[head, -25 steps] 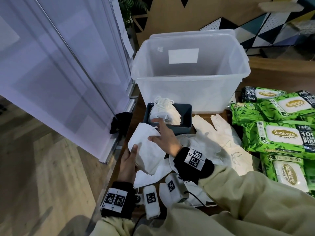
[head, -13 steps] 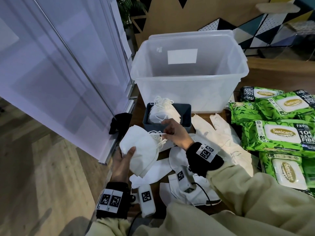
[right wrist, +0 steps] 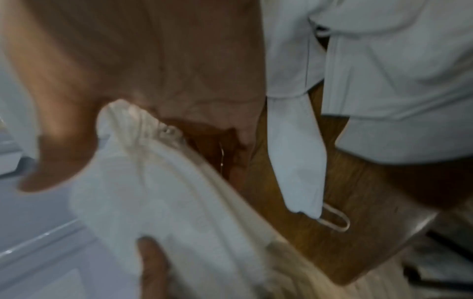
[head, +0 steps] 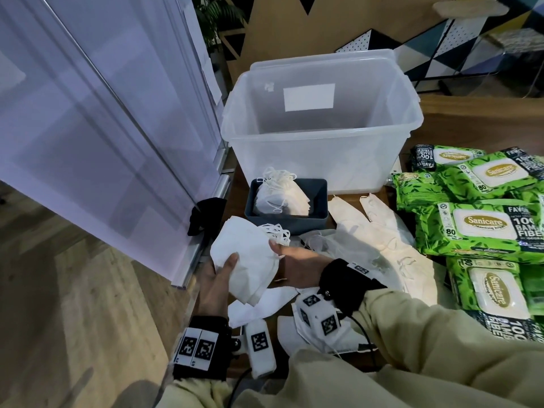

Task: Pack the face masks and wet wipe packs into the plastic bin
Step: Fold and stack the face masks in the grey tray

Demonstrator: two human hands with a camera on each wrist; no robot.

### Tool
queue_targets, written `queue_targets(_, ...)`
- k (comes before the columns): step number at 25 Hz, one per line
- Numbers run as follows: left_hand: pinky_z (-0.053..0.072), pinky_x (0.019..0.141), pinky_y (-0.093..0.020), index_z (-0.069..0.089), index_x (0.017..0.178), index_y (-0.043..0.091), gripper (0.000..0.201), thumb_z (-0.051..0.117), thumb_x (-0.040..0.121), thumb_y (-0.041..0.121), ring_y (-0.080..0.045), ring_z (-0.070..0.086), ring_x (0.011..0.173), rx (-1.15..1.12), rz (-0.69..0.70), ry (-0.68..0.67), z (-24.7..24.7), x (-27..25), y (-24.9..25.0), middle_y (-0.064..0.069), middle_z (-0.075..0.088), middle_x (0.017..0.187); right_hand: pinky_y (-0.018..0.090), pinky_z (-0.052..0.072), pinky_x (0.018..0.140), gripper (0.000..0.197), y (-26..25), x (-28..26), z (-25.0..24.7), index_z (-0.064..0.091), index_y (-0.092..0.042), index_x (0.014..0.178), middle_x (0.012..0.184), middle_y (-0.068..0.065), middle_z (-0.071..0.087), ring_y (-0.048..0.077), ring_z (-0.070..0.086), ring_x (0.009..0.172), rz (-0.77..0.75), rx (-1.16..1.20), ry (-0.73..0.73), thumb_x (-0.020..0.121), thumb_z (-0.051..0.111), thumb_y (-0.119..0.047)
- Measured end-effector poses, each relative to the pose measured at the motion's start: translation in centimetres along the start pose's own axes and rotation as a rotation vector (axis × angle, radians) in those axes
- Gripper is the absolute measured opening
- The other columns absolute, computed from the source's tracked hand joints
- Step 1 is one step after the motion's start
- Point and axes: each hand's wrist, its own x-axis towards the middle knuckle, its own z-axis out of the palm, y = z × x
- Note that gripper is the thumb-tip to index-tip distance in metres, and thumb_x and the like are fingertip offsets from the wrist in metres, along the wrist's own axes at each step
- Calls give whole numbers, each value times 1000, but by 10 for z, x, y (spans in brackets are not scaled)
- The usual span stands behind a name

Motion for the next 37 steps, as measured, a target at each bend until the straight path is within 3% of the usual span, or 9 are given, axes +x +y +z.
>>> queue_targets(4,50,94,-46,56,125,20,52,72,78,36,-24,63,108,-39,-5,-14,-3,-4,2,-5,66,119,35,47,96,47,-9,7,0,52,-5,130,133,14,55,30,52,123,-109,166,166,86,61,-18)
queue_targets(6,51,92,-46,55,127,15,47,68,84,28,-27,63,107,-84,-21,-15,-6,-4,2,-9,66,119,31,50,90,42,-10,9,-3,56,-2,125,126,13,60,27,59,110,-171,120,278,84,64,-8)
queue_targets(10,49,95,-48,55,125,29,65,76,68,50,-25,62,109,-33,-22,18,-7,-1,-1,-2,63,122,28,56,74,15,-9,13,1,67,-3,94,87,7,71,18,66,77,-258,77,349,84,59,5)
queue_targets(17,48,96,-47,53,129,20,48,68,84,27,-26,60,110,-1,14,47,-2,4,5,-5,63,122,25,52,73,8,-20,3,-8,66,-2,90,86,10,67,17,64,76,-323,-9,390,84,61,-2)
queue_targets(22,48,87,-34,53,128,6,44,64,86,12,-27,60,106,61,87,48,11,9,20,-11,63,120,28,49,82,15,-18,3,-23,63,-1,99,90,10,67,19,64,81,-417,158,373,85,59,-2)
queue_targets(25,49,92,-39,54,126,6,42,64,86,12,-29,62,105,74,48,25,12,12,17,-13,64,118,24,52,76,17,-14,-2,-27,60,-4,100,87,8,66,15,65,77,-421,119,383,86,57,5)
queue_targets(30,47,98,-44,53,127,8,42,64,86,13,-30,60,110,51,22,52,-8,14,11,-12,63,120,16,50,78,29,-5,-25,-57,53,-5,111,95,6,64,6,62,83,-370,-678,324,84,61,5)
queue_targets(34,44,101,-49,52,129,11,43,63,87,14,-30,59,112,-37,-29,128,-28,16,10,-11,62,123,25,42,86,23,22,-34,-74,58,-8,112,113,9,60,17,52,102,-109,-1611,338,90,58,-13)
queue_targets(37,46,98,-42,52,129,9,42,62,88,14,-29,59,111,-67,-33,135,-25,14,10,-9,62,121,32,40,91,31,48,-21,-64,57,-9,115,122,9,52,23,41,119,20,-1869,255,92,54,-28)
